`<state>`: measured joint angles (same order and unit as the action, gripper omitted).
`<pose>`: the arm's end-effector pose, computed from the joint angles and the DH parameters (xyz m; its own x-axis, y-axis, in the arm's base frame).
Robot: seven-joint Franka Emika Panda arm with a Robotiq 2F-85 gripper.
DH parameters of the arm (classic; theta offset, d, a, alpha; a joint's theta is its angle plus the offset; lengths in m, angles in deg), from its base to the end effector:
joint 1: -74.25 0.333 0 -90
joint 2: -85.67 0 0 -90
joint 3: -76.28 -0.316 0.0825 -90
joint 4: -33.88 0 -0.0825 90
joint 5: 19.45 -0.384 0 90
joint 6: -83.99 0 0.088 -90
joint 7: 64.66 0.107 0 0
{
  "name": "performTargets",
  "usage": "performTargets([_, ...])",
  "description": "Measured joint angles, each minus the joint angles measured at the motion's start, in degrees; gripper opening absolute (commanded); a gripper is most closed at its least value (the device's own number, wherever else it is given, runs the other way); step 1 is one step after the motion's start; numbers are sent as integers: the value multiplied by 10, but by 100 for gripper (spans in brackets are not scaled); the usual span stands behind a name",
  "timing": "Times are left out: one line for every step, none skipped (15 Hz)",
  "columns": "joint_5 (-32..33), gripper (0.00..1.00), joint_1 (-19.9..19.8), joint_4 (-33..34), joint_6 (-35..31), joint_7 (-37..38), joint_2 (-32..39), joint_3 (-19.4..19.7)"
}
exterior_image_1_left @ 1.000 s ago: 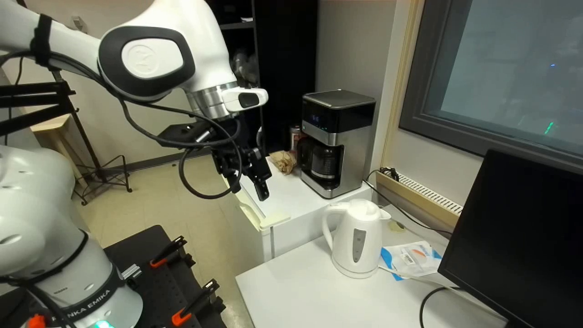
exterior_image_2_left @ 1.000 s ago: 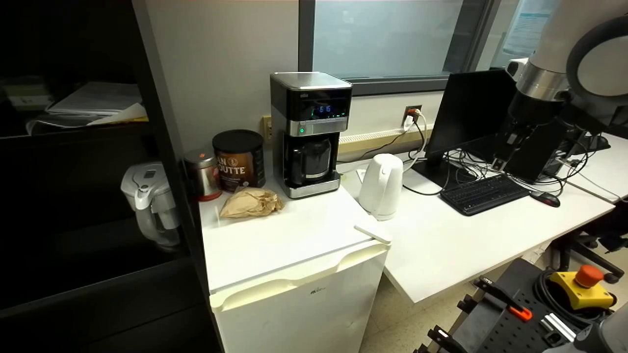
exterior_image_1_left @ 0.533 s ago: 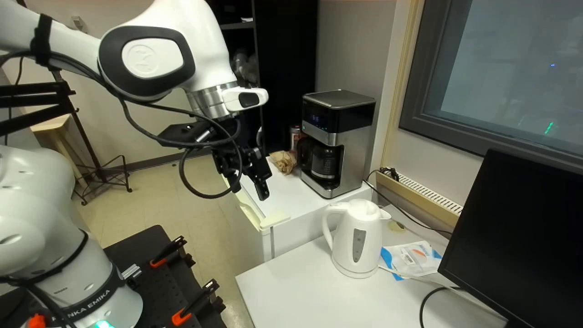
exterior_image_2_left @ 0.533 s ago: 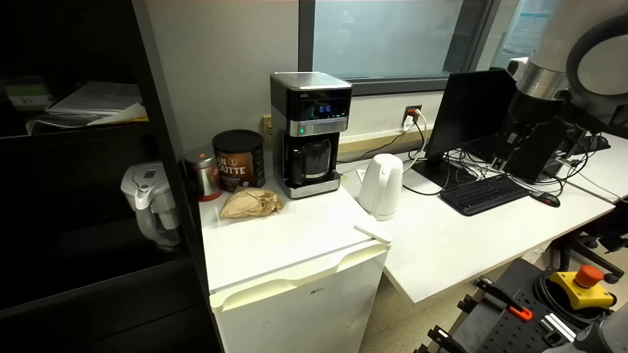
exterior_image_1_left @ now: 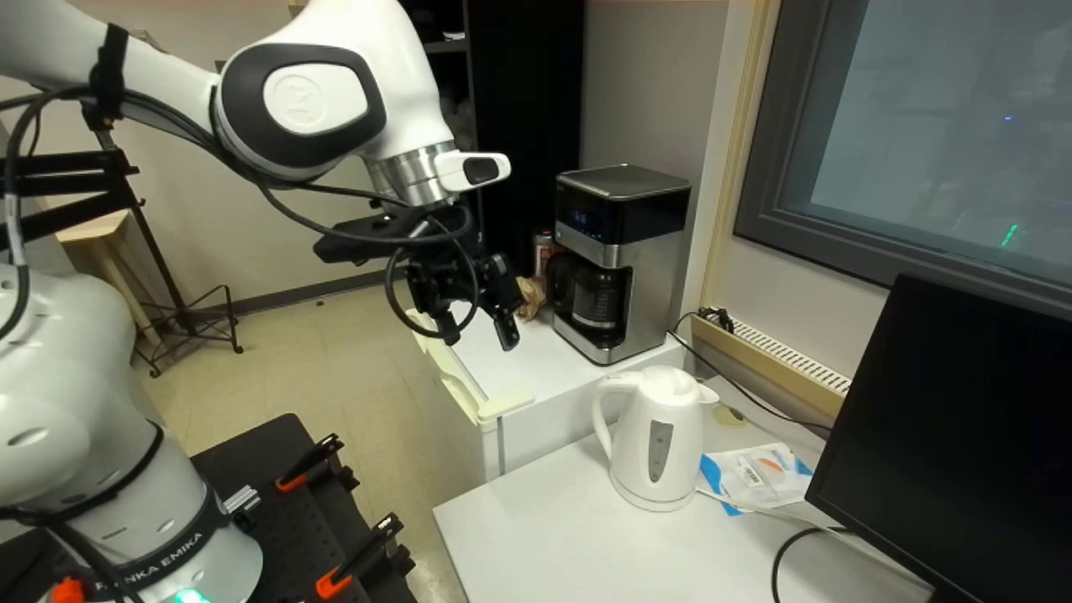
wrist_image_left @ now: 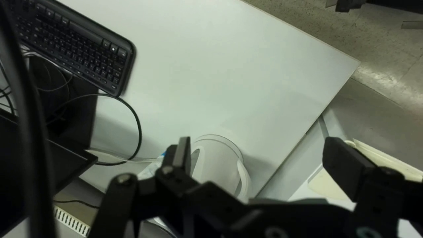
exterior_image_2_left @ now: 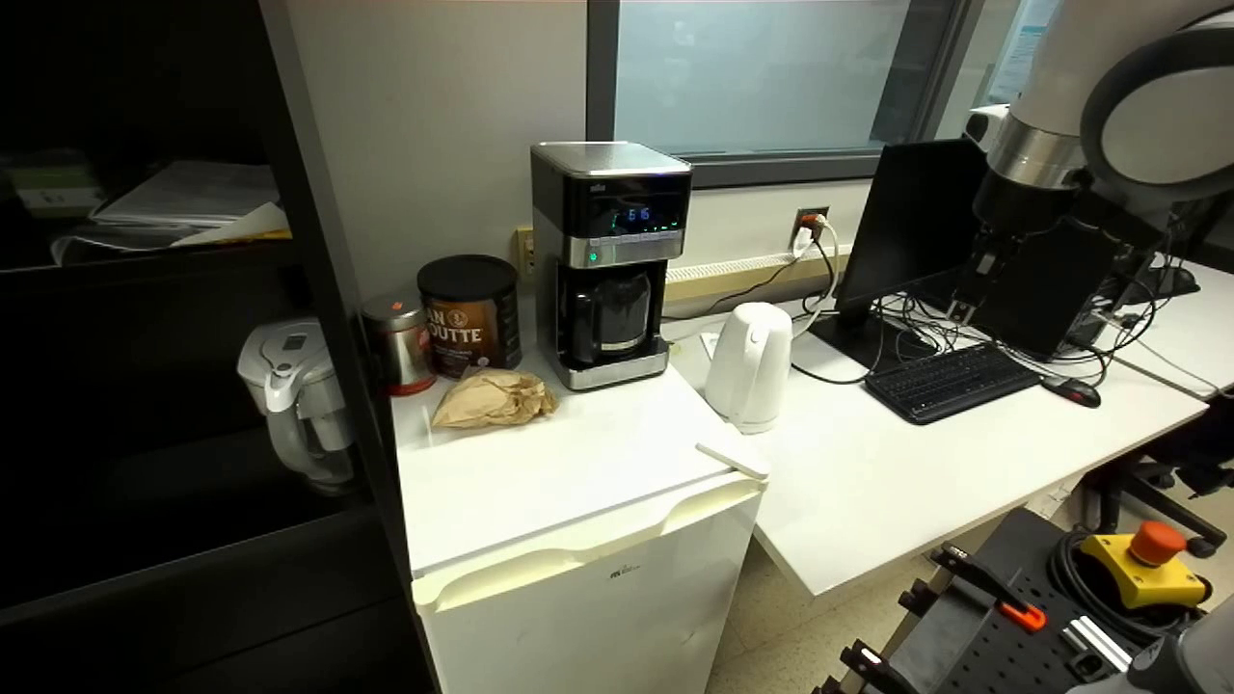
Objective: Press a button on the coffeemaker
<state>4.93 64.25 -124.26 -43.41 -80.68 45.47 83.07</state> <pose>0.3256 -0.1096 0.4295 0.9684 0.2450 0.0459 0.2183 -0.9225 0.3185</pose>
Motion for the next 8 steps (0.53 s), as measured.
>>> performTargets([7, 100, 4, 2, -9, -7, 10, 0])
performTargets([13, 100, 8, 4, -19, -15, 19, 0])
performTargets([19, 100, 12, 7, -29, -25, 28, 0])
performTargets([24, 100, 17, 9, -39, -37, 38, 0])
performTargets([28, 100, 21, 11, -50, -48, 47, 0])
performTargets([33, 100, 26, 14, -60, -60, 56, 0])
performTargets([37, 100, 31, 17, -70, -73, 65, 0])
performTargets([40, 100, 36, 20, -80, -86, 73, 0])
